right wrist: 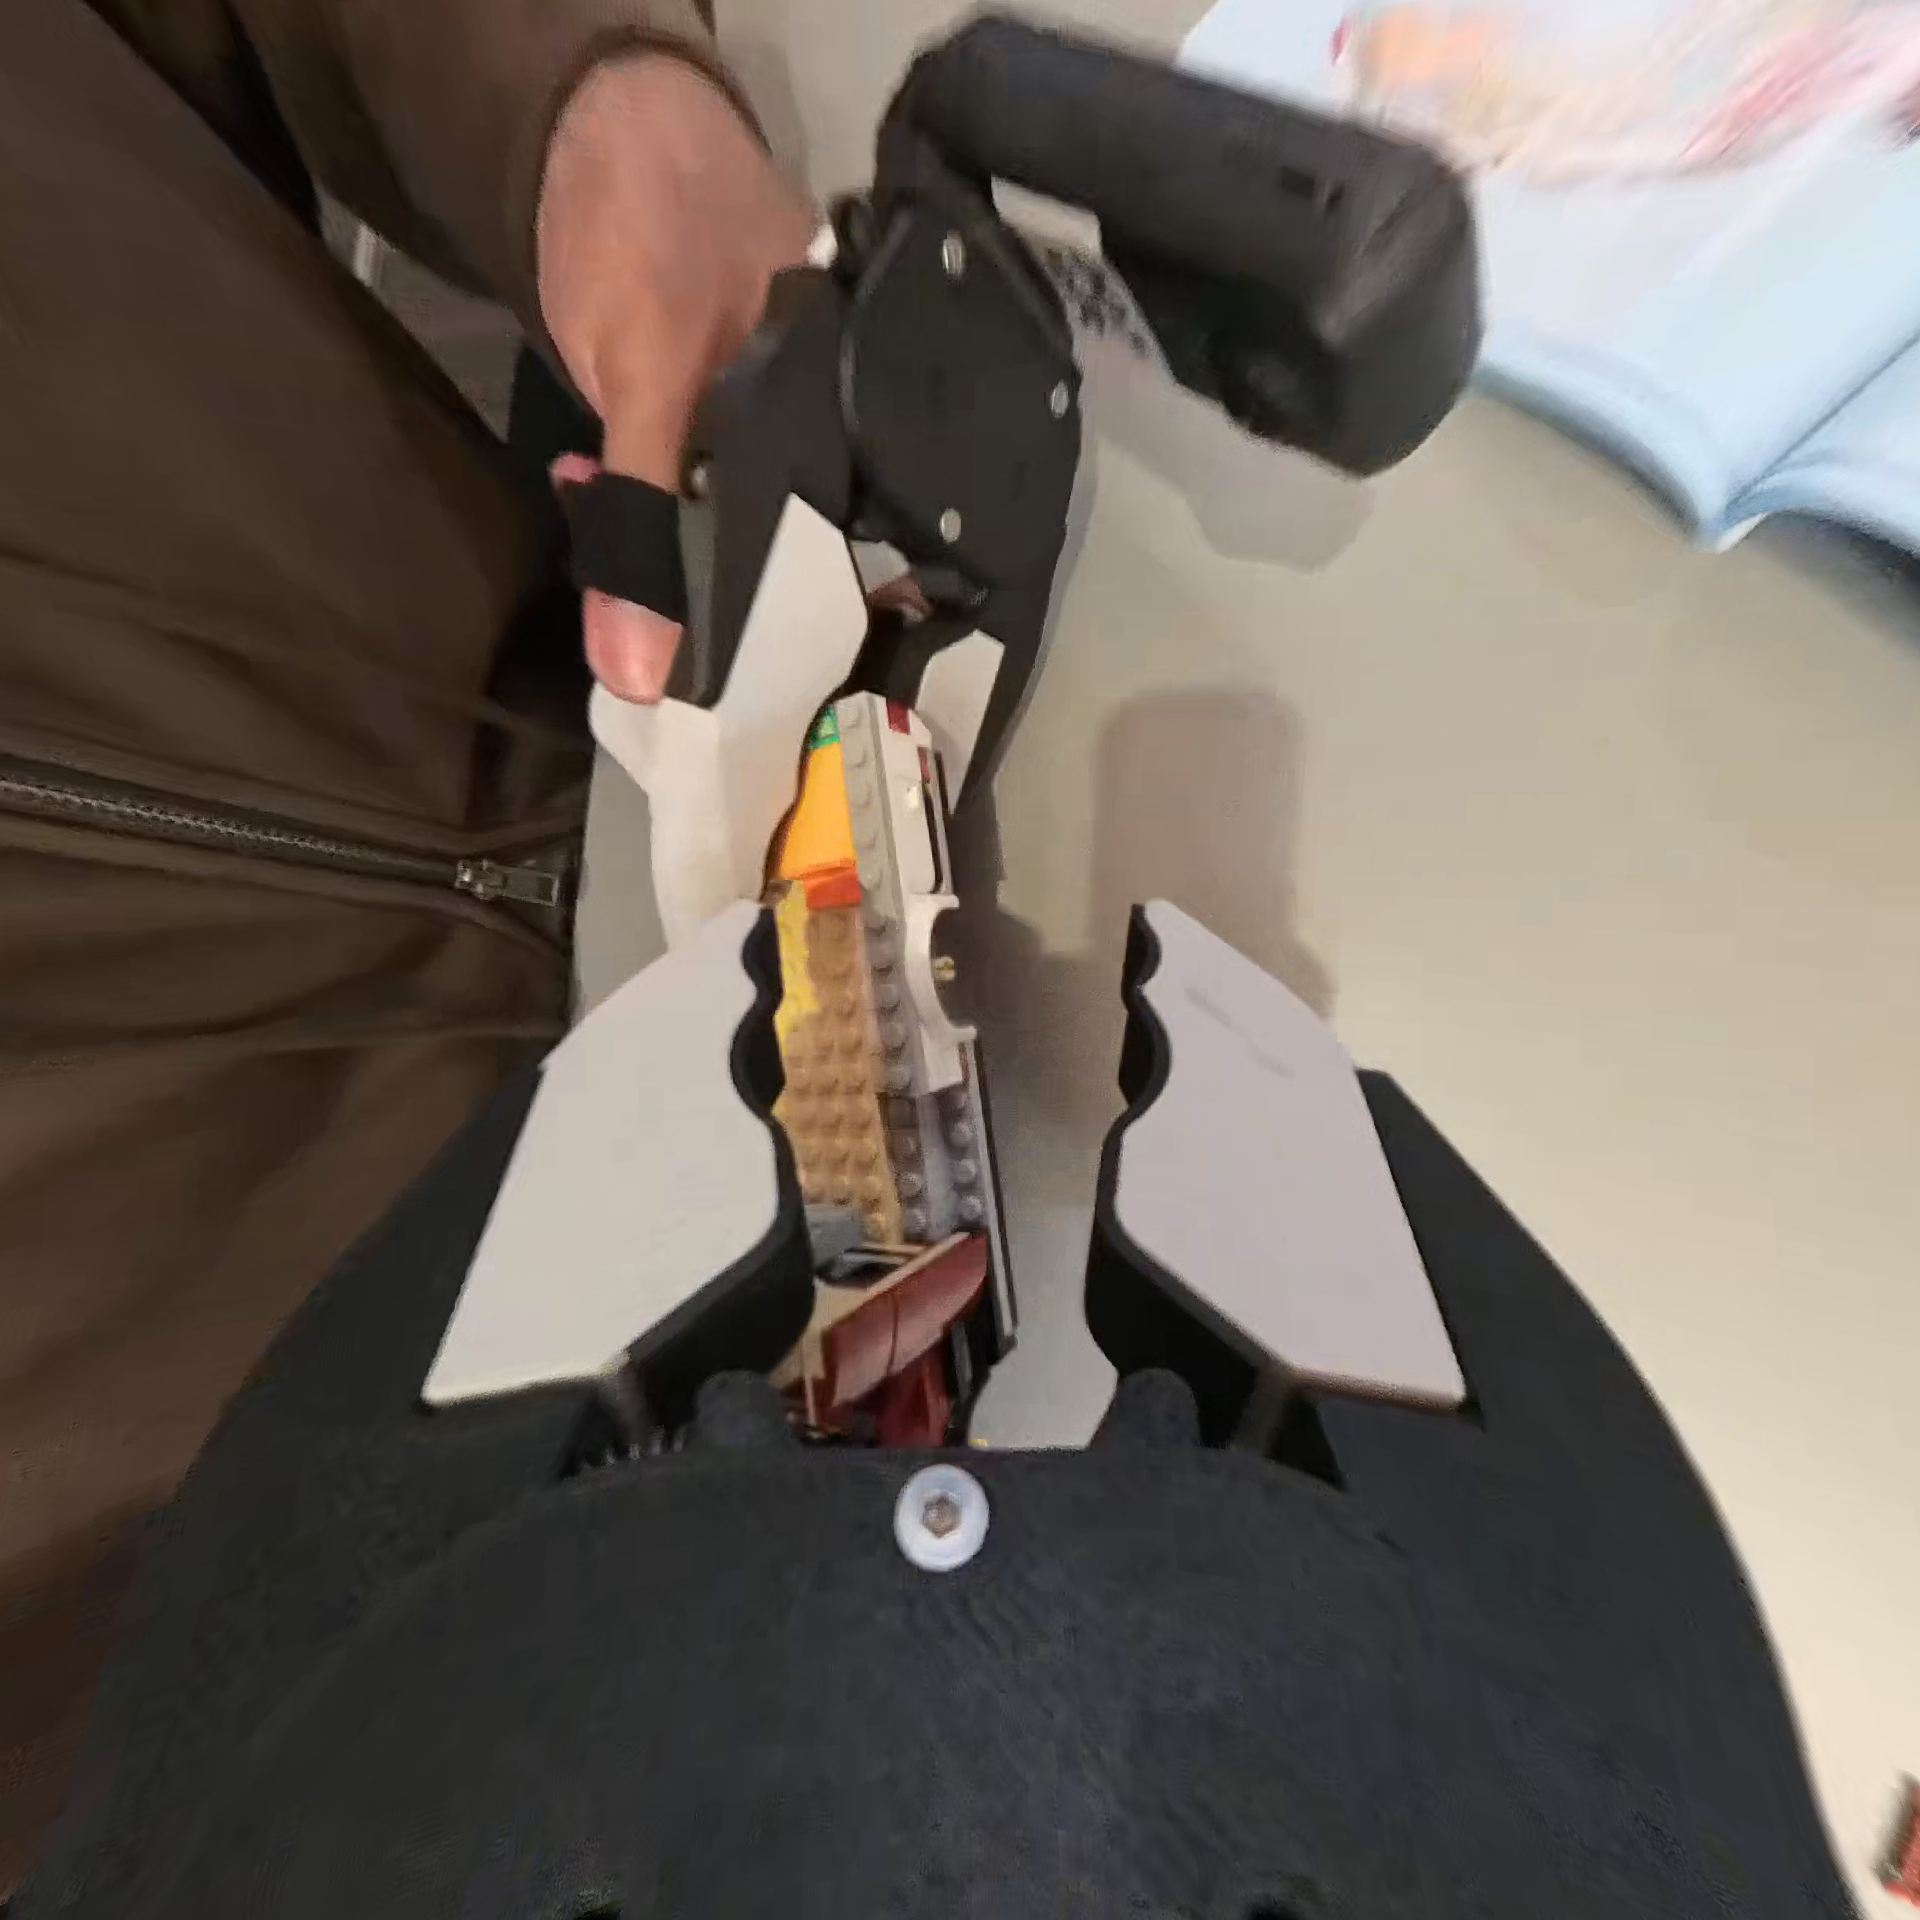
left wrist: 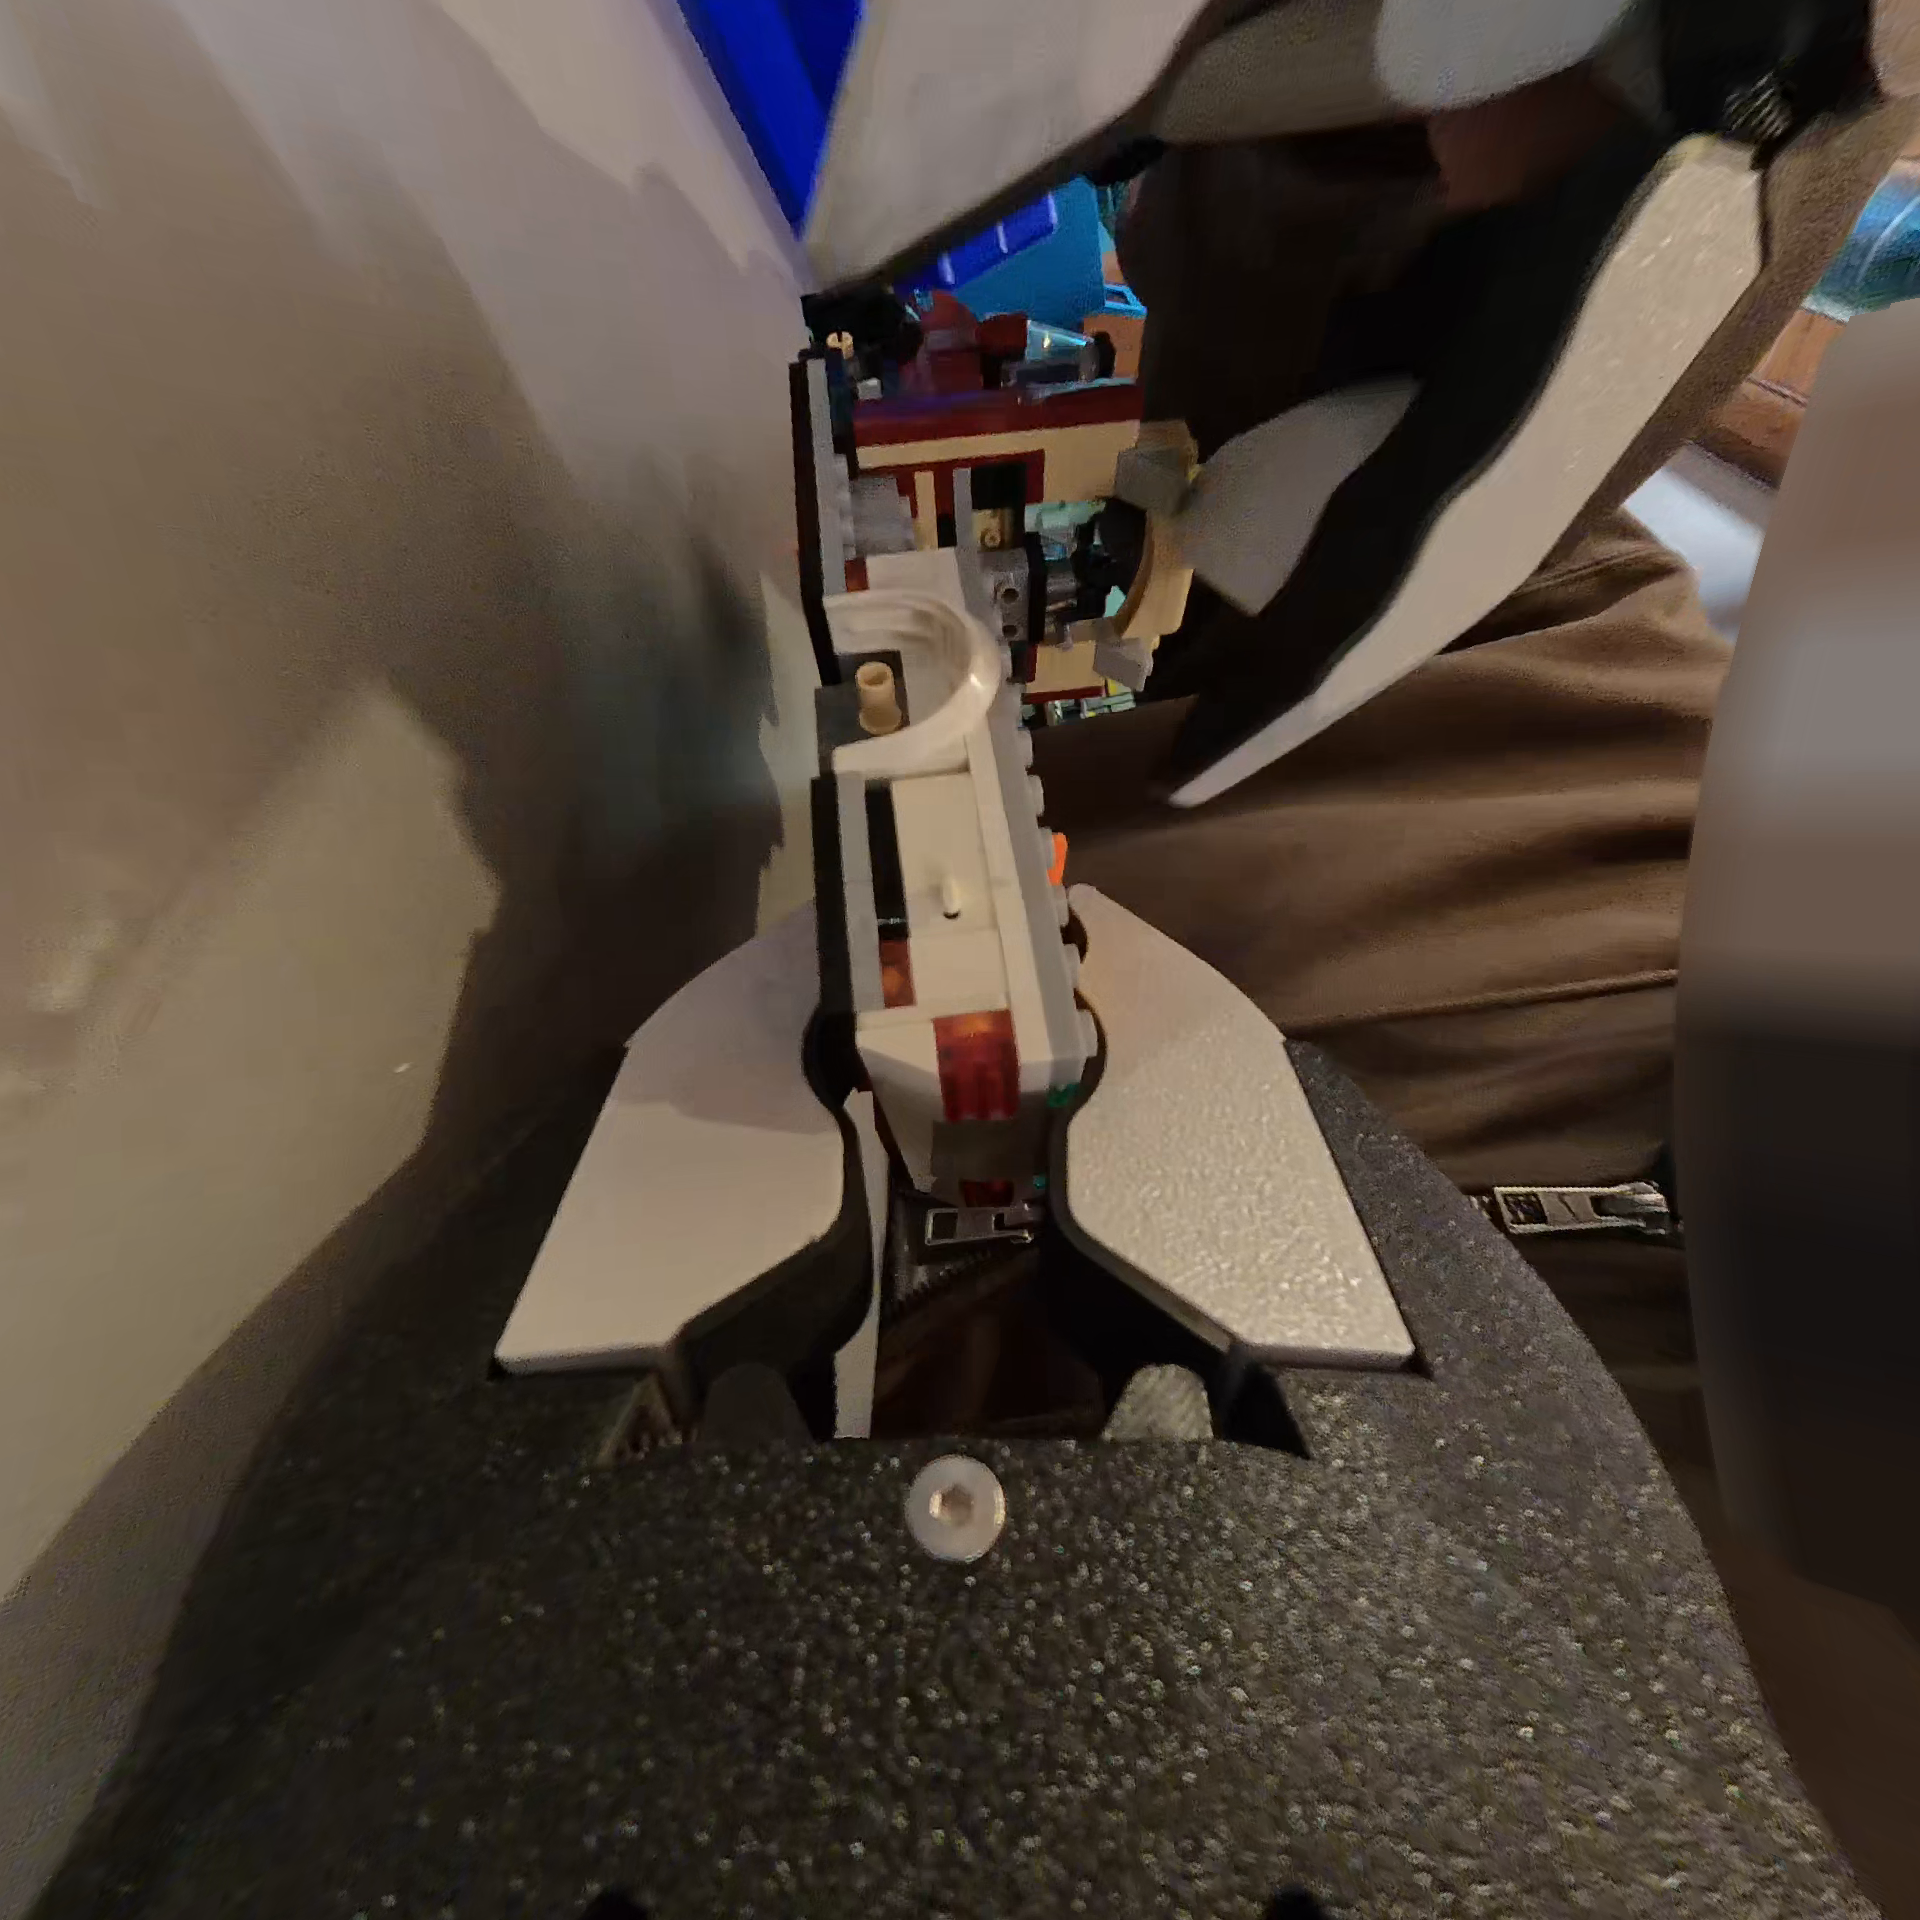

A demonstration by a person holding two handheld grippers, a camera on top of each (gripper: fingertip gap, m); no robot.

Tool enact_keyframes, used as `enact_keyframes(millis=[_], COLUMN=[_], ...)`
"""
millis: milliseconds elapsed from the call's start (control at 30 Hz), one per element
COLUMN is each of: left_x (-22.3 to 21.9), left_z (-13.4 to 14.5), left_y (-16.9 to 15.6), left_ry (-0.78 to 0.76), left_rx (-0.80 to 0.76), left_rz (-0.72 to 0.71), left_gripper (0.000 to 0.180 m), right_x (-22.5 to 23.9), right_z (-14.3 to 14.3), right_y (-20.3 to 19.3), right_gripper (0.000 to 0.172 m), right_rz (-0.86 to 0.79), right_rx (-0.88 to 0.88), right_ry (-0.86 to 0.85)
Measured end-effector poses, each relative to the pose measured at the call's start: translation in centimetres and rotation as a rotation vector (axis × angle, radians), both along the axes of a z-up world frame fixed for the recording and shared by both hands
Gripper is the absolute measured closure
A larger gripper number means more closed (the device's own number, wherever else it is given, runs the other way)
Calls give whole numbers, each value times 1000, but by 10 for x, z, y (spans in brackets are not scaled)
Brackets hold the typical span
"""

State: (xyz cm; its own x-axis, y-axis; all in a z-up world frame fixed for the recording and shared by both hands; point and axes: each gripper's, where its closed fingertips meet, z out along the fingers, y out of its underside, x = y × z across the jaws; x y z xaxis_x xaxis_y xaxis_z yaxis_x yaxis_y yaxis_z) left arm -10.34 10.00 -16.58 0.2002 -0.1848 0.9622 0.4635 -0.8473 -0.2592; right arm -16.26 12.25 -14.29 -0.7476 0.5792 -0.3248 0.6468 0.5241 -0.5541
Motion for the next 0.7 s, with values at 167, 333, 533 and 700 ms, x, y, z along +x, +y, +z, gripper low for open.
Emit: enact_keyframes(millis=[167, 333, 533, 700], left_x=[-9, -12, -13, -13], left_z=[-2, -6, -7, -9], left_y=[4, 5, 5, 4], left_ry=[40, 68, 95, 136], left_rx=[13, 6, 16, 23], left_rz=[46, 56, 57, 50], left_gripper=[145, 145, 145, 145], right_x=[2, -2, 4, 4], right_z=[-22, -20, -24, -22], right_y=[-6, -7, -10, -13], right_gripper=[112, 124, 128, 133], right_rz=[54, 40, 83, 121], right_rx=[34, 1, 3, 12], right_ry=[-75, -113, -171, -193])
